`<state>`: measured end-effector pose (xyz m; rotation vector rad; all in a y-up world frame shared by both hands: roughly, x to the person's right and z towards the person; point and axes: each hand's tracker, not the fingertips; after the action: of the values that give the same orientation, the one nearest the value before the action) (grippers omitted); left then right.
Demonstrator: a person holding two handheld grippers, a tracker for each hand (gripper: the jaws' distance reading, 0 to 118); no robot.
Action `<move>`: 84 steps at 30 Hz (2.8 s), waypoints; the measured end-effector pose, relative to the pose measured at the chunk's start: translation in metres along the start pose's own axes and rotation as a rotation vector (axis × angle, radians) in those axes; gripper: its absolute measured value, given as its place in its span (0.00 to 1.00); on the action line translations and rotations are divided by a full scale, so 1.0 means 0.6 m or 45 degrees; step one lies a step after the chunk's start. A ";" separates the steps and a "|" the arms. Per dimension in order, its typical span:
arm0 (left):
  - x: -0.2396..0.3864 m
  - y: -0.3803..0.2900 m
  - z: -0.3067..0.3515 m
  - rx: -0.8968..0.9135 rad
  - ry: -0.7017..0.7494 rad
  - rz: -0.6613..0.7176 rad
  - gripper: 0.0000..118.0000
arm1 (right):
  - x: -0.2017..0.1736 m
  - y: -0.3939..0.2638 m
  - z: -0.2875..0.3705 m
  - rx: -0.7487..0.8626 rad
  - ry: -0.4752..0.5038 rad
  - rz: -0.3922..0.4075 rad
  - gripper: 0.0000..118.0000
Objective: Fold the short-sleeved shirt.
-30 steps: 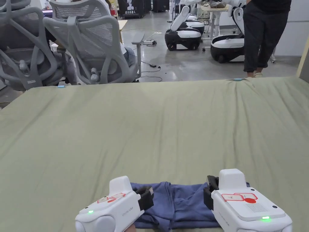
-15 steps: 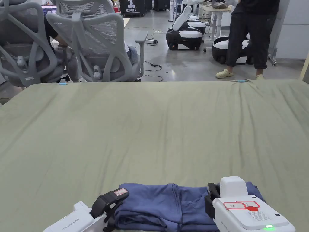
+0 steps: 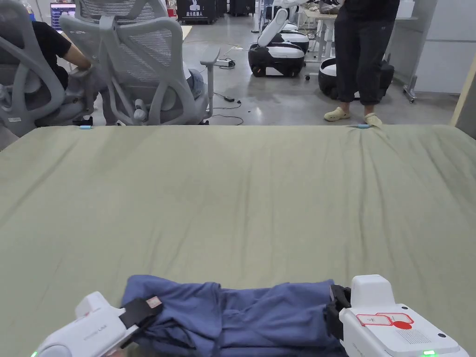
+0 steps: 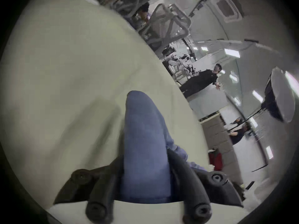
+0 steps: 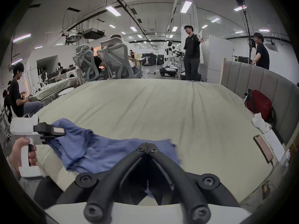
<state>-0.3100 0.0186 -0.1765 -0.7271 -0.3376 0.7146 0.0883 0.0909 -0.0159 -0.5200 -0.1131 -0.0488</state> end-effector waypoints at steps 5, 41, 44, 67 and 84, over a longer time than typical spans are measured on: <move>0.075 0.004 0.029 0.042 0.034 -0.243 0.11 | 0.010 -0.007 -0.001 -0.004 -0.005 -0.011 0.00; 0.374 -0.189 -0.109 -0.331 -0.156 -0.718 0.03 | 0.137 -0.051 0.034 0.013 -0.074 -0.137 0.00; 0.377 -0.218 -0.138 -0.459 -0.280 -0.653 0.00 | 0.140 -0.054 0.034 0.004 -0.071 -0.140 0.00; 0.244 -0.088 -0.062 -0.204 -0.107 -0.464 0.67 | 0.086 0.004 -0.095 -0.130 0.415 -0.447 0.00; 0.140 -0.203 -0.201 -0.471 -0.536 0.348 0.39 | 0.139 -0.064 -0.143 -0.277 0.227 -0.514 0.00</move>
<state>-0.1307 -0.0459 -0.1728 -0.9829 -0.7794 1.0837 0.1764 0.0134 -0.0606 -0.7008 -0.0365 -0.5053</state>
